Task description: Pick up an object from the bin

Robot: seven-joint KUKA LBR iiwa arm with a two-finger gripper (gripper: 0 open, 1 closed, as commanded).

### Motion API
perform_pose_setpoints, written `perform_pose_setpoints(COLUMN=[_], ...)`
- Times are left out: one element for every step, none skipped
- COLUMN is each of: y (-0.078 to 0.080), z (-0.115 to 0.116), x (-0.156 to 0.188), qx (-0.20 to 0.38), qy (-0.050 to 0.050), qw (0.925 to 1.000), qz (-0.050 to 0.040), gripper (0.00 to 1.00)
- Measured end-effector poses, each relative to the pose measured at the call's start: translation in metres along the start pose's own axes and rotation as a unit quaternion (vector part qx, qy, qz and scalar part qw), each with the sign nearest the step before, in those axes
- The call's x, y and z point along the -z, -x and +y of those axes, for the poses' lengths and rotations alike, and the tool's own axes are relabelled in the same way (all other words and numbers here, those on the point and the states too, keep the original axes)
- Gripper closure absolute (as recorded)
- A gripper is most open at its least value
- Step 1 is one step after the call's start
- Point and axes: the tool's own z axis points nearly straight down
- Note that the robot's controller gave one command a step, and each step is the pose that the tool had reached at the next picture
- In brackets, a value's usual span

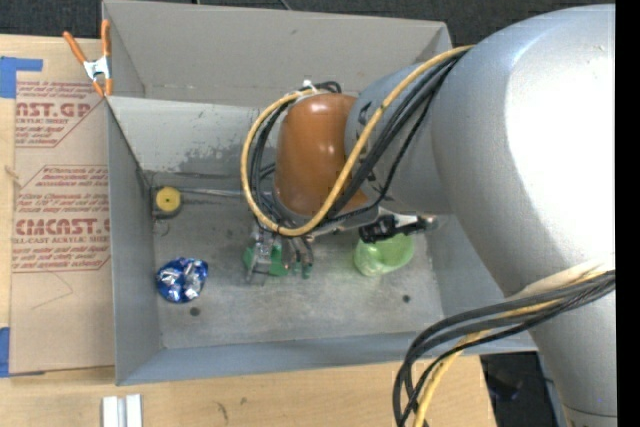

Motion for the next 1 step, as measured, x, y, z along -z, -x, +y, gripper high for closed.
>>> perform_pose_setpoints(y=[0.0161], z=[-0.0304], x=[0.1366], qx=[-0.015], qy=[0.001], qw=[0.9999], qz=[-0.0052], gripper=[1.0])
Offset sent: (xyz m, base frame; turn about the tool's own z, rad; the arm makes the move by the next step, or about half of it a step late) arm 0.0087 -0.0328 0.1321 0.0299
